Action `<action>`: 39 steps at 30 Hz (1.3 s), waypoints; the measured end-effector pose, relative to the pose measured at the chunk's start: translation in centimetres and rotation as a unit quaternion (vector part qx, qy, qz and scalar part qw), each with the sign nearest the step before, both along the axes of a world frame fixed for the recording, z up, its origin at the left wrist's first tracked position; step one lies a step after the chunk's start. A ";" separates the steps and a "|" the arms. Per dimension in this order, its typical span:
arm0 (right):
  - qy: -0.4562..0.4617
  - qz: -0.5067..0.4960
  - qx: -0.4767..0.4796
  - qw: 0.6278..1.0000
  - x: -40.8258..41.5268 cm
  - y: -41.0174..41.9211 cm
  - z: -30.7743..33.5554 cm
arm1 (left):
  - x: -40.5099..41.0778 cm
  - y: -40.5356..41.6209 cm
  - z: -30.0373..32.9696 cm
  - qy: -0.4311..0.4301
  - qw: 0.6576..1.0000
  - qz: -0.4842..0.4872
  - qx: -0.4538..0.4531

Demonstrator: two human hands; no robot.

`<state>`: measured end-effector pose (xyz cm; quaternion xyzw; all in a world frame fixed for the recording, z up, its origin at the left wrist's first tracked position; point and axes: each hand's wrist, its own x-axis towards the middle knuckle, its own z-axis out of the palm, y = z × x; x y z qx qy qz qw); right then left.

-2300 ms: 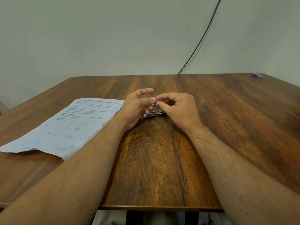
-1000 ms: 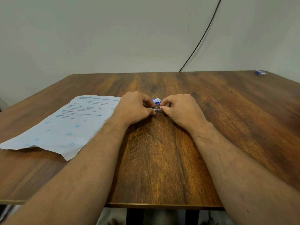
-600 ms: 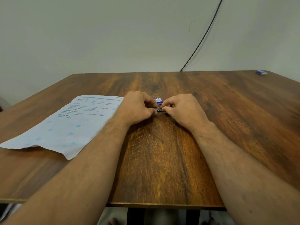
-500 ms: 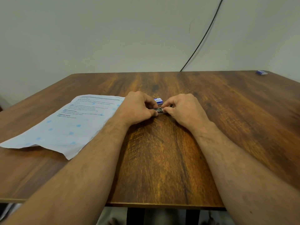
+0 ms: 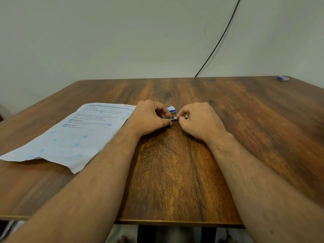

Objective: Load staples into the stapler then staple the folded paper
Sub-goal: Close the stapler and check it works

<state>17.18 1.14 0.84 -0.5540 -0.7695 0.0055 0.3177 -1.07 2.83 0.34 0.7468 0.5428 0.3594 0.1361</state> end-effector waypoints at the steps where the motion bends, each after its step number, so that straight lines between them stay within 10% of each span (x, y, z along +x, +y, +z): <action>1: -0.001 0.000 -0.006 1.000 0.0 0.0 0.0 | 0.0 0.0 0.0 -0.002 1.000 -0.003 0.001; 28: 0.013 0.107 -0.030 0.994 0.1 -0.1 -0.2 | -0.5 0.3 -0.2 -0.099 0.991 -0.067 -0.054; 39: 0.106 -0.010 0.008 0.994 0.8 1.2 -0.6 | -0.5 0.8 -0.5 -0.141 0.985 -0.058 -0.081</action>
